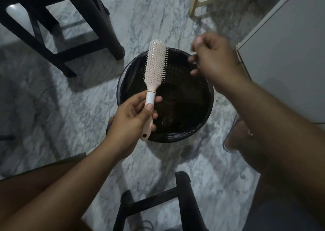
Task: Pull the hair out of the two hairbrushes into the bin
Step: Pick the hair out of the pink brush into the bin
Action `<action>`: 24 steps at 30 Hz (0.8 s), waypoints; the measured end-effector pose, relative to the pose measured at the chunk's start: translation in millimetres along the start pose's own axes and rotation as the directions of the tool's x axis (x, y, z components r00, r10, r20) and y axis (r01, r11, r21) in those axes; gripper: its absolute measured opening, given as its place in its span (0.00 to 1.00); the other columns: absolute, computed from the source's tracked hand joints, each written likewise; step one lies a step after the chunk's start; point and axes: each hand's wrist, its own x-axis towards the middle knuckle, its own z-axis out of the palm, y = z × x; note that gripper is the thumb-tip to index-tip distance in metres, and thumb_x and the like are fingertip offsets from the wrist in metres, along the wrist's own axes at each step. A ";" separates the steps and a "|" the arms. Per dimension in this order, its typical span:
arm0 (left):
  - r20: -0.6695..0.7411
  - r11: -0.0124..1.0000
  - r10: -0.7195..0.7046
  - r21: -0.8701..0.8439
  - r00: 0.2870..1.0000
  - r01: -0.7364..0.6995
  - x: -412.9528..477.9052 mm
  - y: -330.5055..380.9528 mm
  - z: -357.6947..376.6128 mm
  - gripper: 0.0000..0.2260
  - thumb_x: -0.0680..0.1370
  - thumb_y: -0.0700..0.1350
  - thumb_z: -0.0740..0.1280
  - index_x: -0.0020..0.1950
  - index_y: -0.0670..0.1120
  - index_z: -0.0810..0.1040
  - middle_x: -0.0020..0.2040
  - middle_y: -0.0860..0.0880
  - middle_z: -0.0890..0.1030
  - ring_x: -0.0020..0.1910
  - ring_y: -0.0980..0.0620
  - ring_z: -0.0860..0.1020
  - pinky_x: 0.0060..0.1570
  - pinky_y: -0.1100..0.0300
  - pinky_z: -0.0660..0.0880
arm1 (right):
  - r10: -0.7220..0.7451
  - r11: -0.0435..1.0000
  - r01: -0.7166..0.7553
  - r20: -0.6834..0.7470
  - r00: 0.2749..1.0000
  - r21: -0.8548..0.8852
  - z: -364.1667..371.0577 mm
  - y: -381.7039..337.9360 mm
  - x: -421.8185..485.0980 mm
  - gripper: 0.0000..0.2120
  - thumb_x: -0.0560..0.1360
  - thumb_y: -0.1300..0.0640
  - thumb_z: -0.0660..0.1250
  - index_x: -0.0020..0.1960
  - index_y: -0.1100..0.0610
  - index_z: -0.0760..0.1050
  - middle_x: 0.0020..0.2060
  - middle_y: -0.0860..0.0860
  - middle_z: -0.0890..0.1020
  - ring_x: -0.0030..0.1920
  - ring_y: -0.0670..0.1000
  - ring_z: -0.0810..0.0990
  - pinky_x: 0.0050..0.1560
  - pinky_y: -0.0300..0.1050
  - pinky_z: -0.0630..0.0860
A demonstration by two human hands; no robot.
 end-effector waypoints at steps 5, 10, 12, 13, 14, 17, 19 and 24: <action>0.037 1.000 -0.011 0.019 0.999 0.011 -1.4 -1.4 1.9 0.14 0.82 0.37 0.63 0.66 0.46 0.77 0.60 0.47 0.83 0.41 0.52 0.76 0.35 0.56 0.73 | 0.144 0.986 -0.167 0.461 0.876 0.010 23.6 9.2 -13.9 0.20 0.84 0.45 0.57 0.60 0.60 0.76 0.56 0.52 0.83 0.50 0.51 0.85 0.44 0.51 0.84; 0.041 1.000 -0.022 0.018 0.999 0.021 -2.2 -2.2 2.1 0.14 0.82 0.37 0.63 0.66 0.47 0.77 0.60 0.47 0.84 0.40 0.53 0.76 0.34 0.57 0.73 | -0.173 0.855 0.353 0.432 0.885 -0.381 20.5 13.6 -10.6 0.30 0.84 0.43 0.56 0.34 0.65 0.73 0.24 0.51 0.71 0.25 0.45 0.69 0.31 0.40 0.66; 0.039 1.000 -0.022 0.015 0.999 0.022 -2.5 -2.0 1.7 0.13 0.82 0.38 0.63 0.66 0.47 0.77 0.60 0.47 0.84 0.40 0.53 0.76 0.34 0.57 0.74 | -0.225 0.844 0.392 0.422 0.878 -0.366 20.1 13.9 -10.9 0.30 0.84 0.45 0.58 0.32 0.66 0.70 0.23 0.50 0.66 0.24 0.46 0.65 0.29 0.40 0.62; 0.036 1.000 -0.022 0.013 0.999 0.022 -2.4 -1.9 1.5 0.13 0.83 0.38 0.63 0.66 0.46 0.77 0.60 0.47 0.84 0.40 0.52 0.76 0.34 0.57 0.74 | -0.243 0.853 0.399 0.420 0.874 -0.337 20.3 13.0 -10.8 0.29 0.84 0.46 0.59 0.31 0.66 0.68 0.24 0.52 0.65 0.24 0.46 0.63 0.29 0.41 0.61; 0.029 1.000 -0.023 0.010 0.999 0.023 -1.9 -1.6 1.1 0.13 0.83 0.38 0.63 0.66 0.46 0.77 0.60 0.47 0.83 0.40 0.52 0.76 0.34 0.57 0.74 | -0.261 0.870 0.399 0.415 0.872 -0.291 20.3 10.3 -10.3 0.29 0.83 0.47 0.60 0.31 0.65 0.67 0.24 0.53 0.64 0.25 0.46 0.62 0.29 0.42 0.61; 0.004 0.999 -0.034 0.002 0.999 0.034 -0.6 -1.4 -0.1 0.13 0.83 0.38 0.62 0.66 0.45 0.77 0.60 0.47 0.83 0.41 0.52 0.76 0.35 0.56 0.74 | -0.336 0.925 0.370 0.266 0.903 -0.087 13.8 -3.9 -2.3 0.25 0.83 0.50 0.60 0.29 0.55 0.68 0.23 0.52 0.66 0.24 0.46 0.64 0.29 0.41 0.63; -0.002 0.999 -0.034 0.009 0.999 0.034 -0.4 -1.9 -1.0 0.13 0.83 0.38 0.62 0.67 0.45 0.76 0.61 0.47 0.83 0.41 0.52 0.76 0.35 0.56 0.74 | -0.360 0.933 0.355 0.094 0.928 0.063 -0.7 -12.1 6.5 0.23 0.84 0.52 0.61 0.30 0.53 0.70 0.21 0.44 0.69 0.23 0.42 0.66 0.31 0.34 0.67; 0.027 0.999 -0.028 0.026 0.999 0.027 0.0 -2.7 -0.9 0.14 0.82 0.38 0.63 0.67 0.46 0.76 0.61 0.48 0.83 0.42 0.52 0.77 0.36 0.56 0.75 | -0.220 0.945 0.232 0.073 0.973 -0.231 -14.5 1.2 7.6 0.14 0.81 0.52 0.65 0.43 0.58 0.83 0.25 0.43 0.80 0.24 0.40 0.74 0.34 0.27 0.70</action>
